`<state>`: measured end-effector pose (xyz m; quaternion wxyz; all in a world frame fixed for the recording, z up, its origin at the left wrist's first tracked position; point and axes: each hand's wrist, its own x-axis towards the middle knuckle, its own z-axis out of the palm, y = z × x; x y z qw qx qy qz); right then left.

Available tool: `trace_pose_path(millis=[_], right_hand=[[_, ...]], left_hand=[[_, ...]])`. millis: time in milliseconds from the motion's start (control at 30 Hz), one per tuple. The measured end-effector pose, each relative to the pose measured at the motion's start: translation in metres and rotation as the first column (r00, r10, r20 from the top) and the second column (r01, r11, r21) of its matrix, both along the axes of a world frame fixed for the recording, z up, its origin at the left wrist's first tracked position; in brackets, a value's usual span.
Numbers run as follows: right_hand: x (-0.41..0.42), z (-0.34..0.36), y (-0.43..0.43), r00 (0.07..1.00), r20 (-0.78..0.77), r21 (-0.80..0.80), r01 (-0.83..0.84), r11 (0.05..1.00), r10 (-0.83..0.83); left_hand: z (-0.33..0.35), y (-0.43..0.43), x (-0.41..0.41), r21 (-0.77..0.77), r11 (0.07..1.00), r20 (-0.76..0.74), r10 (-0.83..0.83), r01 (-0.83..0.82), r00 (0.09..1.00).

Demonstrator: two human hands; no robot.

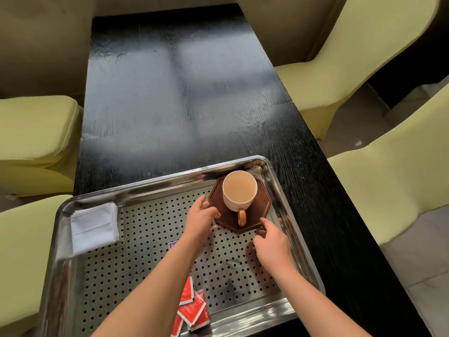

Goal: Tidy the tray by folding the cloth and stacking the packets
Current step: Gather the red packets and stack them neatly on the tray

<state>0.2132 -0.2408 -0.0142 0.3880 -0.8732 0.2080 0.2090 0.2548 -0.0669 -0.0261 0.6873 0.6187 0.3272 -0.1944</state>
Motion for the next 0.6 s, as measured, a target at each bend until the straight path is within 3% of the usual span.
trace_pose_path(millis=[133,600], right_hand=[[0.003,0.001,-0.004,1.0,0.022,-0.019,0.021,1.0,-0.021],[0.012,0.0,-0.006,1.0,0.019,-0.003,0.024,1.0,-0.024]], left_hand=[[-0.001,-0.004,-0.009,-0.009,0.998,-0.032,0.058,-0.058,0.998],[0.005,-0.012,-0.018,-0.045,0.999,0.01,0.021,-0.021,1.0]])
